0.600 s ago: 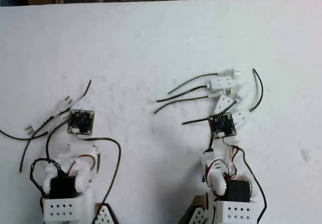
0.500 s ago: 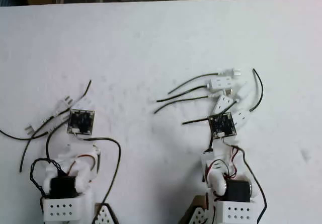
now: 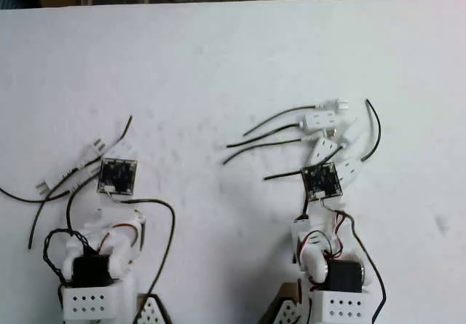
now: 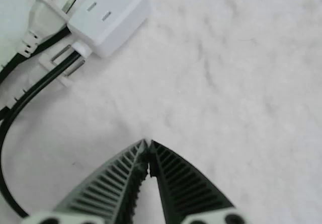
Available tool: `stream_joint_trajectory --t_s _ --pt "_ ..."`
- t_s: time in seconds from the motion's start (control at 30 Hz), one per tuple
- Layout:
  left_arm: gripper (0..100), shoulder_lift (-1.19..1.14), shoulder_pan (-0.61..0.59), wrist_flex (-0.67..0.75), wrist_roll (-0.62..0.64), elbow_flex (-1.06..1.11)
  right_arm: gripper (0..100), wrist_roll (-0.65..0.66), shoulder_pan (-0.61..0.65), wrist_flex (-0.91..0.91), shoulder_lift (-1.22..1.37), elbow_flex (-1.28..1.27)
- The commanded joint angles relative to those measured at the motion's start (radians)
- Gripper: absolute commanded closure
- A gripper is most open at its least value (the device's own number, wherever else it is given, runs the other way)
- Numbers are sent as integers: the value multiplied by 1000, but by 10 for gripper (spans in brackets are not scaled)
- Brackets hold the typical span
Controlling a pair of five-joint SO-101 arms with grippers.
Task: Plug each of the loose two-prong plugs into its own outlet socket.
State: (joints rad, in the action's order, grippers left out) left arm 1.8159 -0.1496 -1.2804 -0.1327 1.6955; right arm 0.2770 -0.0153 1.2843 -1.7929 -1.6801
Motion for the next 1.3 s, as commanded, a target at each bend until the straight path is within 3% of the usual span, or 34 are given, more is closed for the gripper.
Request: stream_joint_trajectory --t_s 0.0,0.73,0.9,1.07,1.17,1.27 --pt "975 4 -7 -6 2 -2 980 -3 -1 -15 -8 -11" --pt "973 4 7 -9 -5 -21 980 -3 -1 -15 -8 -11" --pt "972 5 -214 8 -6 -334 980 -3 -1 -15 -8 -11" --pt "973 5 -547 204 -6 -706 980 -3 -1 -15 -8 -11" --pt "975 7 -704 285 2 -749 980 -3 -1 -15 -8 -11" --pt "973 7 -776 295 2 -677 980 -3 -1 -15 -8 -11"
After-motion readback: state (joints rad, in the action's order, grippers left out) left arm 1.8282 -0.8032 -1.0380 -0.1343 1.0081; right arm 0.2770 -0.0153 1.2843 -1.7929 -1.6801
